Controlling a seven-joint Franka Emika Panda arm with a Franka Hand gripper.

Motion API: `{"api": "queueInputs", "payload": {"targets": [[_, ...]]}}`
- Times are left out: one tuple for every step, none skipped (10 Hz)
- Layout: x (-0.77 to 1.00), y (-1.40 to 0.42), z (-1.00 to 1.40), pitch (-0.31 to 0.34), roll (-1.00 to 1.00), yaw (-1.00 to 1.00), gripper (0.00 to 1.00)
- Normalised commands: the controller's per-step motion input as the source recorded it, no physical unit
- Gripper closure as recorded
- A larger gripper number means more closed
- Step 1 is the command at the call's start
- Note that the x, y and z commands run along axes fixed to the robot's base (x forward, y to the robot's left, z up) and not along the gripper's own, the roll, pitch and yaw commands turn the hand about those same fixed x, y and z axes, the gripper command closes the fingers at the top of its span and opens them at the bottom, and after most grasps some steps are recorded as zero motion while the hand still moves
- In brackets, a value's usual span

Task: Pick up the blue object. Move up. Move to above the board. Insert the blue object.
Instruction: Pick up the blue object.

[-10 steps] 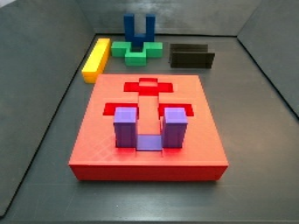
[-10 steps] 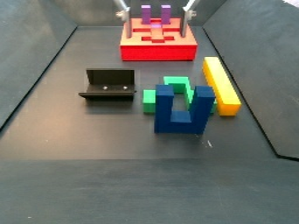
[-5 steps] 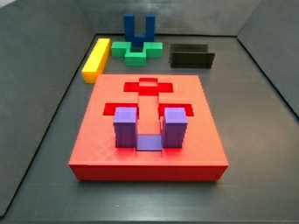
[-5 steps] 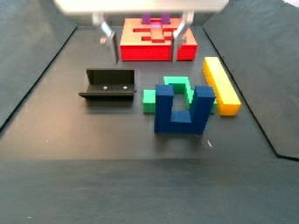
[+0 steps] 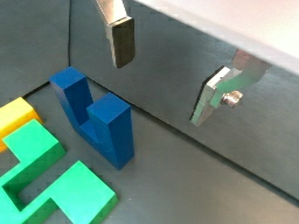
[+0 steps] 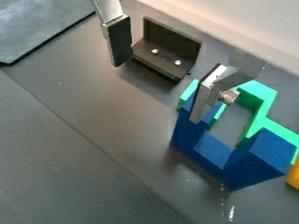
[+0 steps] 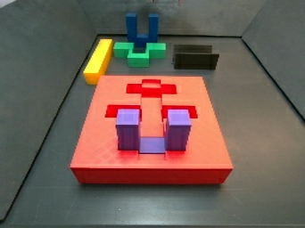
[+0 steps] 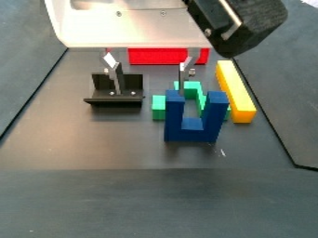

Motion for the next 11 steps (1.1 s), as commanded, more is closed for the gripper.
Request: {"api": "queueInputs", "payload": {"targets": [[-0.17,0.00,0.00,0.010,-0.39,-0.13,0.00],[-0.02,0.00,0.00,0.000,-0.37,-0.01,0.00],[0.00,-0.04,-0.10,-0.040,-0.32,0.00,0.00],[0.00,-0.08,-0.17,-0.027,-0.28,0.11,0.00],[0.00,-0.12,-0.17,-0.030,-0.28,0.22,0.00],[0.00,-0.13,-0.18,-0.031,-0.25,0.23,0.00],[-0.11,-0.18,-0.22,-0.011,-0.14,0.22,0.00],[-0.26,-0.28,-0.28,0.000,0.00,0.24,0.00],[-0.26,-0.23,-0.24,0.000,0.01,0.19,0.00],[-0.20,-0.21,-0.18,0.000,0.01,0.11,0.00],[-0.02,-0.09,-0.20,0.000,0.01,0.12,0.00]]}}
